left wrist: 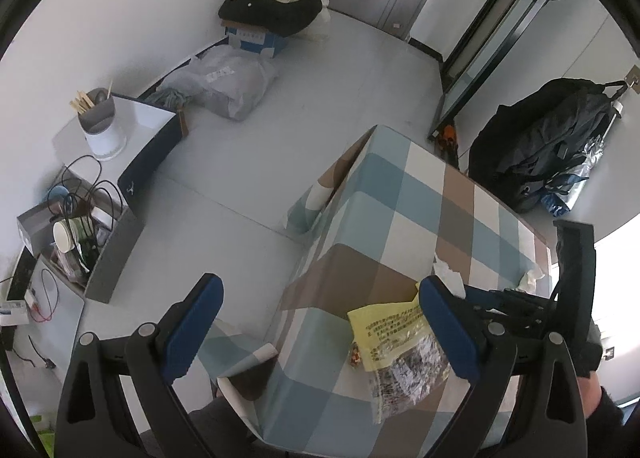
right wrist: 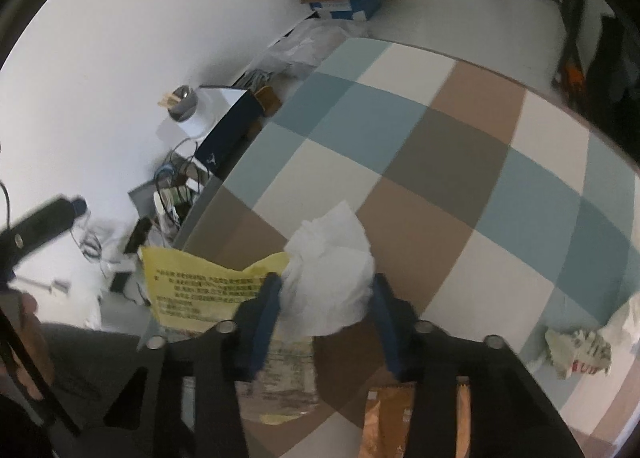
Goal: Collect trash
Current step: 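Grasp the crumpled white tissue with the right gripper, then grasp the yellow bag with clear plastic with the left gripper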
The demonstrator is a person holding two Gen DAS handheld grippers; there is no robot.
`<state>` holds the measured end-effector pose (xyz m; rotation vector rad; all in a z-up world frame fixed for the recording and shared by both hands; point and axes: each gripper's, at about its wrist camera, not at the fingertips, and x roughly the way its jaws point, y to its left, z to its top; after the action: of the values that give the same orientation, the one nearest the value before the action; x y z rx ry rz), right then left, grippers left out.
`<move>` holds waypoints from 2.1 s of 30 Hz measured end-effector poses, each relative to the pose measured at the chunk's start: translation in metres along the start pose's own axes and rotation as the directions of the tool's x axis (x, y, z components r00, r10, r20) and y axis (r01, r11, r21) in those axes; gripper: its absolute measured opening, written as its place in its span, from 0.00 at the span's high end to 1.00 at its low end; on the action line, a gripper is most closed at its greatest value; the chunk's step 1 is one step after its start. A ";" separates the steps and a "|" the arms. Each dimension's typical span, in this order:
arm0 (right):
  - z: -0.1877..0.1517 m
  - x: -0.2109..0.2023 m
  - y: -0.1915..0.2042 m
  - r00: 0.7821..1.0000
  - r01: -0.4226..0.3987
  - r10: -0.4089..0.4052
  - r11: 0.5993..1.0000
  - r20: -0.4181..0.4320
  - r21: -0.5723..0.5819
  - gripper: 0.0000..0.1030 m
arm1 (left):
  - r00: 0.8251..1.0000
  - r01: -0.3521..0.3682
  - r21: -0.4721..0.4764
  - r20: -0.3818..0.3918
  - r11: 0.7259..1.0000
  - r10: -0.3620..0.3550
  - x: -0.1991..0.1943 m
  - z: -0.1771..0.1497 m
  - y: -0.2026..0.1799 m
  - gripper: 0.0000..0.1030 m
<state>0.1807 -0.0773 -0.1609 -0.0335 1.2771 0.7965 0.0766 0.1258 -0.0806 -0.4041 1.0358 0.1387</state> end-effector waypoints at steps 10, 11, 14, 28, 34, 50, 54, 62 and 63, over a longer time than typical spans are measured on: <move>-0.003 -0.023 -0.014 0.998 -0.035 0.032 0.998 0.056 0.045 0.78 | 0.999 0.025 0.009 -0.040 1.000 -0.025 0.008 -0.004 -0.001 0.06; -0.003 -0.025 -0.014 0.998 -0.036 0.033 0.998 0.062 0.048 0.78 | 0.998 0.037 0.008 -0.049 0.999 -0.037 0.009 -0.005 0.000 0.06; -0.007 -0.039 -0.018 0.995 -0.026 0.020 0.998 0.094 0.059 0.78 | 0.992 0.087 0.011 -0.093 0.996 -0.085 0.013 -0.010 -0.002 0.06; -0.028 -0.098 -0.052 0.976 -0.030 -0.002 0.989 0.218 0.144 0.78 | 0.970 0.113 0.046 -0.221 0.993 -0.100 0.047 -0.022 -0.024 0.10; -0.037 -0.117 -0.068 0.968 -0.035 -0.010 0.984 0.251 0.175 0.78 | 0.972 0.072 0.068 -0.227 0.995 -0.055 0.054 -0.025 -0.029 0.20; -0.055 -0.137 -0.094 0.960 -0.021 -0.039 0.977 0.277 0.210 0.78 | 0.976 -0.028 0.202 -0.205 0.979 0.070 0.062 -0.031 -0.052 0.74; -0.058 -0.141 -0.100 0.959 -0.021 -0.043 0.975 0.279 0.223 0.78 | 0.975 -0.062 0.240 -0.194 0.969 0.110 0.063 -0.033 -0.056 0.83; -0.060 -0.142 -0.103 0.959 -0.018 -0.049 0.972 0.278 0.233 0.78 | 0.982 -0.042 0.277 -0.164 0.960 0.090 0.056 -0.037 -0.067 0.93; -0.060 -0.142 -0.103 0.959 -0.018 -0.048 0.972 0.278 0.232 0.78 | 0.984 -0.037 0.279 -0.155 0.960 0.083 0.054 -0.036 -0.067 0.93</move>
<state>0.1772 -0.2529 -0.0996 0.2518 1.0885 0.6084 0.0956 0.0457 -0.1256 -0.1317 1.2136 0.0138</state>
